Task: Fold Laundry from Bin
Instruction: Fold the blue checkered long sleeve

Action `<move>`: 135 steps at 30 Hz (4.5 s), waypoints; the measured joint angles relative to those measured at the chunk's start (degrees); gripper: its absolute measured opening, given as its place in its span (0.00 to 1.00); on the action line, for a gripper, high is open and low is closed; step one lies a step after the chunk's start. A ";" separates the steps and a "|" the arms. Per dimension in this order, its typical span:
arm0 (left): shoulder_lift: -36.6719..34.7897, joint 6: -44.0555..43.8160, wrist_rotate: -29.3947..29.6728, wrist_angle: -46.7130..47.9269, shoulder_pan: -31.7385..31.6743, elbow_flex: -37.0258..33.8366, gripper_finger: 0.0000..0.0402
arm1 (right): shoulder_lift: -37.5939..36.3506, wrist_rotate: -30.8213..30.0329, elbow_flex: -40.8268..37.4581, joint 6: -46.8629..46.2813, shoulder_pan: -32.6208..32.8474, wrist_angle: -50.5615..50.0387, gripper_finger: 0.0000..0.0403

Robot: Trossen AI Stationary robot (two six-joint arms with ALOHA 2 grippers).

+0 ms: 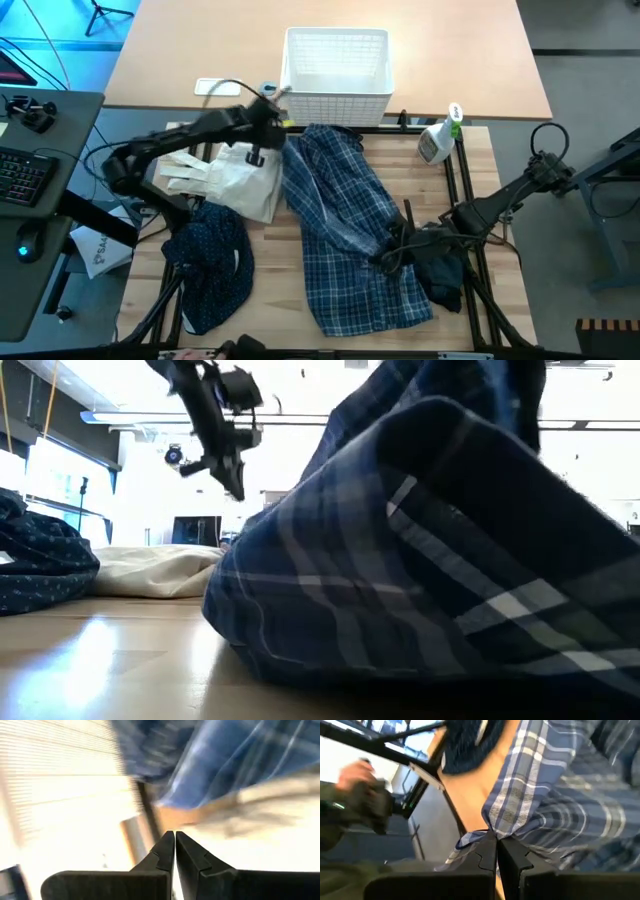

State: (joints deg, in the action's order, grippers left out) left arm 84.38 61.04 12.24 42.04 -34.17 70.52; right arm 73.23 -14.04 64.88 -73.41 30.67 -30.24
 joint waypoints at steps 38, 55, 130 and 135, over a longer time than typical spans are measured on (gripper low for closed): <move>22.20 -58.47 -8.76 -4.52 -0.31 5.28 0.05 | 2.47 0.84 -0.17 -4.58 2.12 3.16 0.00; -3.27 -58.91 -3.26 4.94 -2.01 15.26 0.00 | 2.45 6.08 -0.20 -11.23 8.05 3.25 0.00; -2.60 -13.10 -8.59 6.93 -0.96 -12.08 0.46 | 2.47 -2.08 -0.15 -48.42 28.58 -10.70 0.00; -2.60 -13.01 -6.93 0.07 -0.90 -16.17 0.45 | 2.47 -3.63 -0.14 -47.17 28.58 -11.33 0.00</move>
State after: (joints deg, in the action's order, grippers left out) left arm 81.78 48.02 5.31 42.11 -35.07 54.35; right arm 75.70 -17.67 64.74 -120.59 59.24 -41.57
